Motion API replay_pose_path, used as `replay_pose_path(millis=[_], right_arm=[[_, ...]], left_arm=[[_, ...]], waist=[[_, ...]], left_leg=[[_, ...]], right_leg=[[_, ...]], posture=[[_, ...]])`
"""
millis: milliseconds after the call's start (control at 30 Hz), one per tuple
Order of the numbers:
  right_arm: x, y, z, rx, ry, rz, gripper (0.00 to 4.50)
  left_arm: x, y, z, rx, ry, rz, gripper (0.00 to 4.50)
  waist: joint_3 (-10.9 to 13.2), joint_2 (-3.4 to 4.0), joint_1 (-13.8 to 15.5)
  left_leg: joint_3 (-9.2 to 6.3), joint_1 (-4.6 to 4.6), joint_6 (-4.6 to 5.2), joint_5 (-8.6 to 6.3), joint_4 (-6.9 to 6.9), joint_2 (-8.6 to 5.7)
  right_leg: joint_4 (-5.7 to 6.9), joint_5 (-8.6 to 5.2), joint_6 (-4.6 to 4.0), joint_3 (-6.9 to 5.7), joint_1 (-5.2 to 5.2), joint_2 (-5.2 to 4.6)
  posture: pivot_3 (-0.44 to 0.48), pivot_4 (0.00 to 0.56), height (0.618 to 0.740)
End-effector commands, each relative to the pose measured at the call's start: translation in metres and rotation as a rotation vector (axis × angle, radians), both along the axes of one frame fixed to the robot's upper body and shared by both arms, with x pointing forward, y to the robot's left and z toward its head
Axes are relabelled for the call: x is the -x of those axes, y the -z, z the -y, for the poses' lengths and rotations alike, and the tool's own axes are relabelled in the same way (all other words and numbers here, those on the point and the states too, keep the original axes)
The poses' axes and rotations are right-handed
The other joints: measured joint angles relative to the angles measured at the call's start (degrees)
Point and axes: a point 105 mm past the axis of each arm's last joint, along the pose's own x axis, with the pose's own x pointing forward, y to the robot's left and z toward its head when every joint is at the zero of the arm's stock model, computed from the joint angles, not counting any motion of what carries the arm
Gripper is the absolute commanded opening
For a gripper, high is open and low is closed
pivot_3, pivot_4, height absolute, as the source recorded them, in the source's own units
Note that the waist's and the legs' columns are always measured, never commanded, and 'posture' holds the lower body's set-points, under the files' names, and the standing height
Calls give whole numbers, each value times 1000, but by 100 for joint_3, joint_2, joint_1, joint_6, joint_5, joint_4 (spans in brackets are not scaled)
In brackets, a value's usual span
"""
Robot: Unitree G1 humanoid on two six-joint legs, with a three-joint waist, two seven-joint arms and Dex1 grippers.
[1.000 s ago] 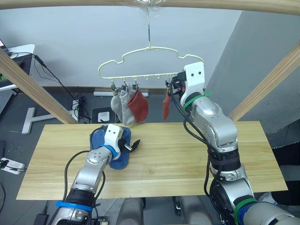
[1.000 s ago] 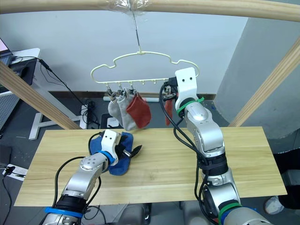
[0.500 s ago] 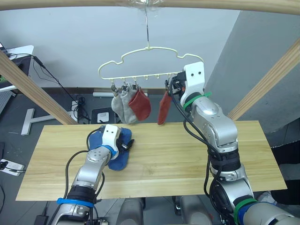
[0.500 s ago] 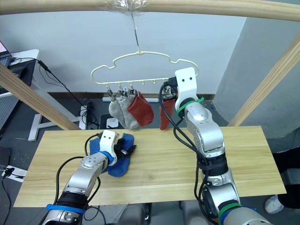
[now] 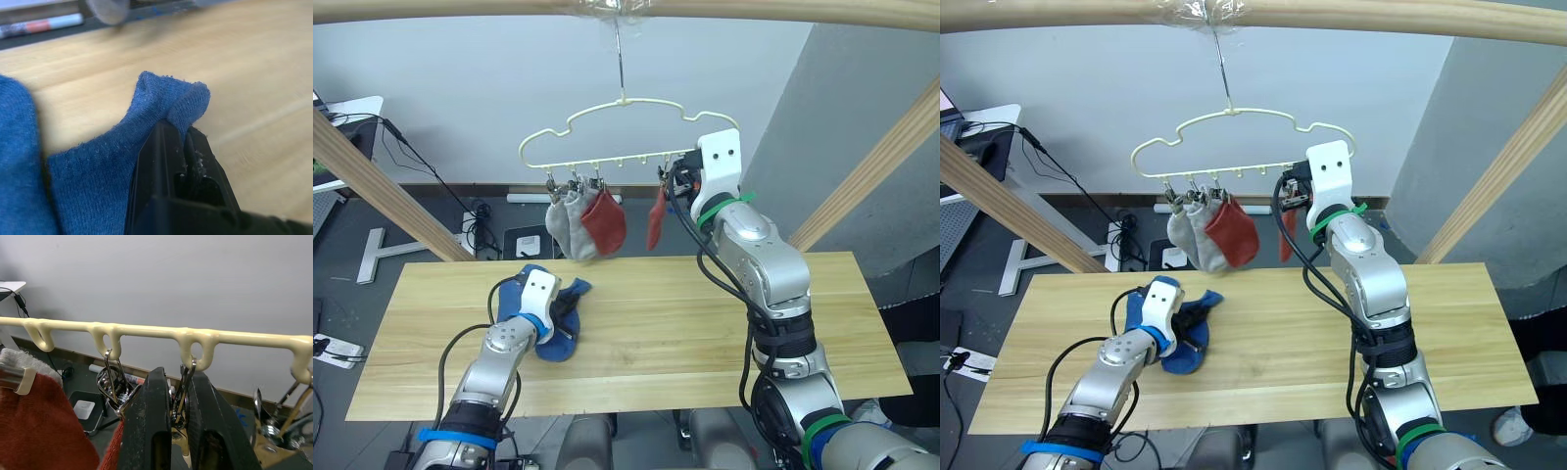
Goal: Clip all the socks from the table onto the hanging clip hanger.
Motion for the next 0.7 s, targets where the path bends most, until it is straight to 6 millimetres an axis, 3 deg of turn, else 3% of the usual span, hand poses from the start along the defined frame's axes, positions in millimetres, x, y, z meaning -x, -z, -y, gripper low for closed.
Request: replay_pose_path(millis=[33,267,433,700], right_arm=[[7,-19,2,-23,-2,71,73],[8,-19,4,-24,1,68,73],[8,-20,2,-24,-4,68,73],[9,-22,0,-29,-11,72,73]], left_arm=[[7,-35,42,37,241,211,0],[3,-82,96,148,456,435,0],[10,-96,126,236,608,461,0],[-14,-126,128,209,424,689,0]], waist=[[0,0,7],[0,0,11],[0,0,-40],[0,-1,-46]], left_leg=[[-1,-2,0,0,0,0],[-10,-15,0,0,1,-1],[1,-15,1,0,1,0],[0,-14,2,1,2,-2]], right_leg=[[-2,0,0,0,-1,-1],[-8,2,-4,0,-2,-3],[-8,2,-3,-4,-6,1],[-5,3,-2,-4,-5,2]], posture=[[-51,252,720],[-65,248,720],[-65,242,720],[-74,237,720]])
